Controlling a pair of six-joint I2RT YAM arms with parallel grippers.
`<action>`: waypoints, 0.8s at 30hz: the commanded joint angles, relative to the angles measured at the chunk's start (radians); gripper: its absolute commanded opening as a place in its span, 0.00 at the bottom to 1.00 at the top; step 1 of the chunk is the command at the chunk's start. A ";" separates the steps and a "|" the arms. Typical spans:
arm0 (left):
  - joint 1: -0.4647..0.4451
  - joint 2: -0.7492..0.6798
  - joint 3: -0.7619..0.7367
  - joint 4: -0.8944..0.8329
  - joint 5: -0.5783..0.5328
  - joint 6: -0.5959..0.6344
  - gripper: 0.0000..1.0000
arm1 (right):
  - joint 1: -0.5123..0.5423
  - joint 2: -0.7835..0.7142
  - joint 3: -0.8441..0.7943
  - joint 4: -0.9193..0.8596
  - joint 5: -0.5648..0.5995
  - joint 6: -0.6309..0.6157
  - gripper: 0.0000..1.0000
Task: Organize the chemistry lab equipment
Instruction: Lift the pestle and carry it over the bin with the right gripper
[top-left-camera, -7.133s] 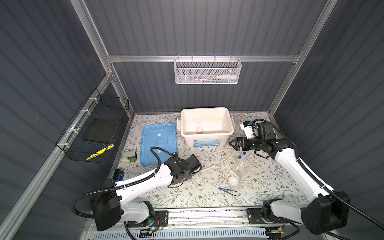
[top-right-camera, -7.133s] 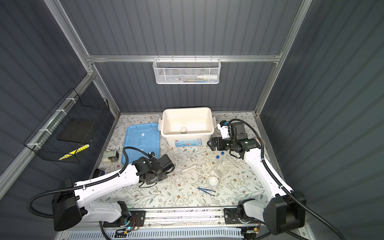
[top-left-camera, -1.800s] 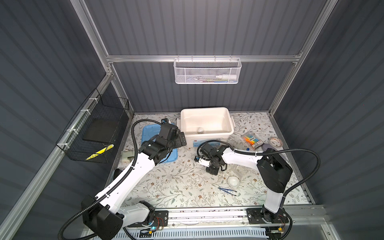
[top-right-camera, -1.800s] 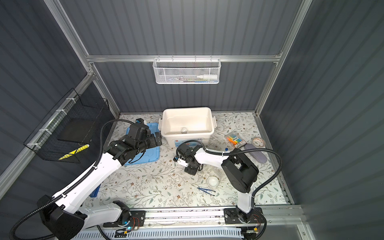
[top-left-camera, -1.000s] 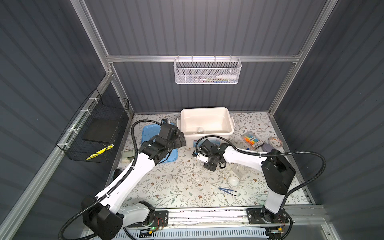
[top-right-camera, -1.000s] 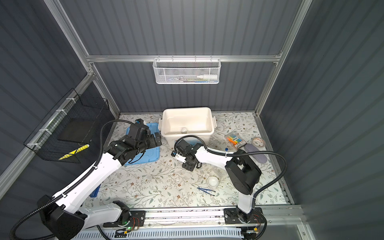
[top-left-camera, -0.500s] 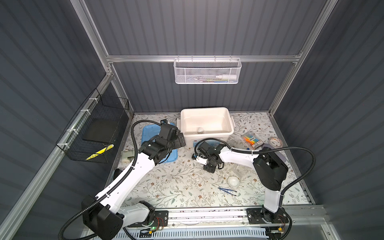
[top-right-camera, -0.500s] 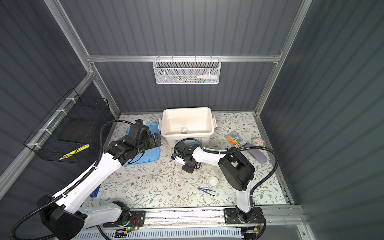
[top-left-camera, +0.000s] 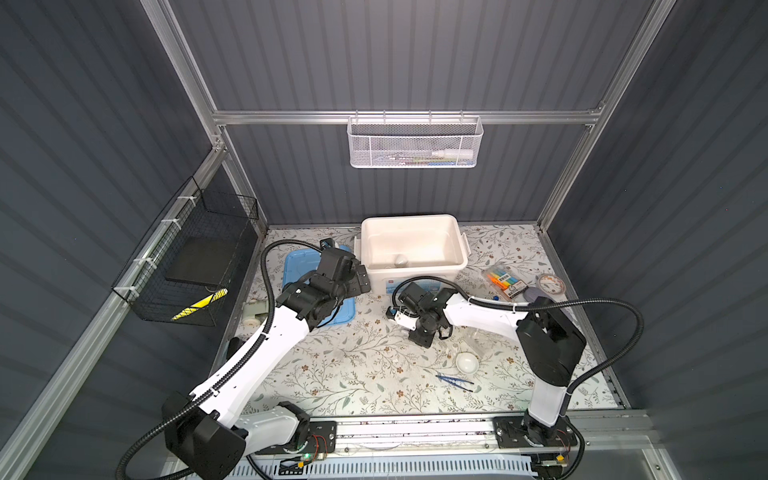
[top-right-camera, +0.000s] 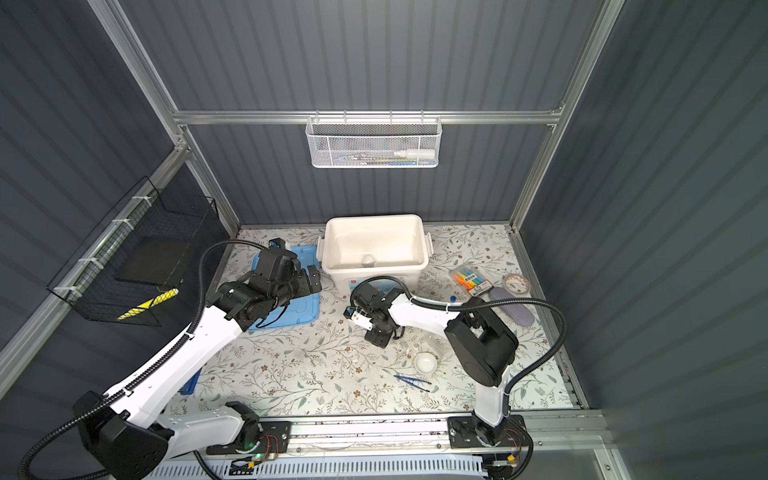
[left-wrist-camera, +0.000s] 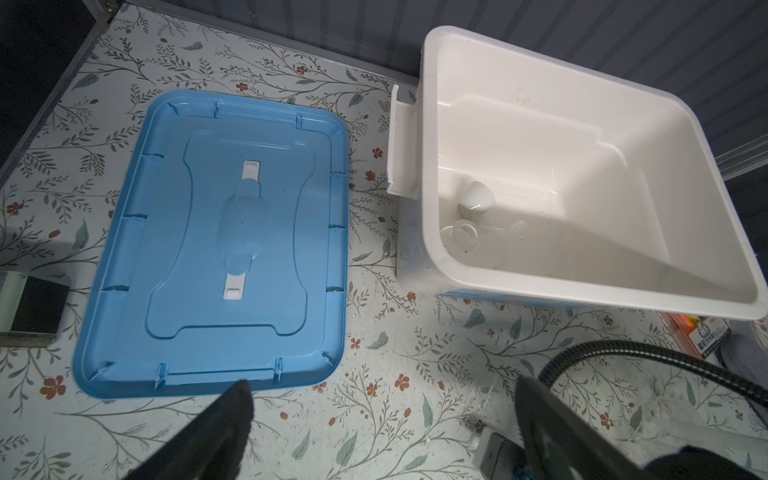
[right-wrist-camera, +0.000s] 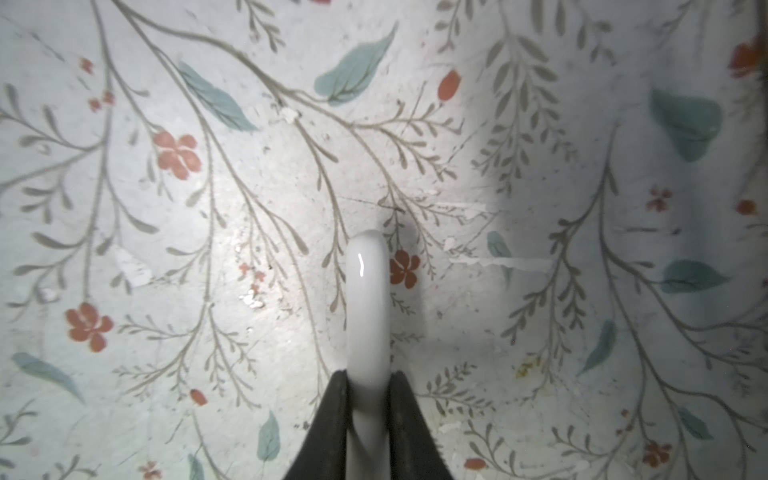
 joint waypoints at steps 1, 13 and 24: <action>0.010 -0.024 -0.016 0.012 -0.025 -0.007 1.00 | -0.001 -0.080 0.006 0.008 -0.063 0.066 0.13; 0.010 -0.011 0.003 0.041 -0.034 0.039 1.00 | -0.057 -0.239 0.073 0.053 -0.146 0.222 0.13; 0.008 0.024 0.023 0.032 -0.012 0.074 1.00 | -0.290 -0.235 0.280 0.005 -0.210 0.396 0.15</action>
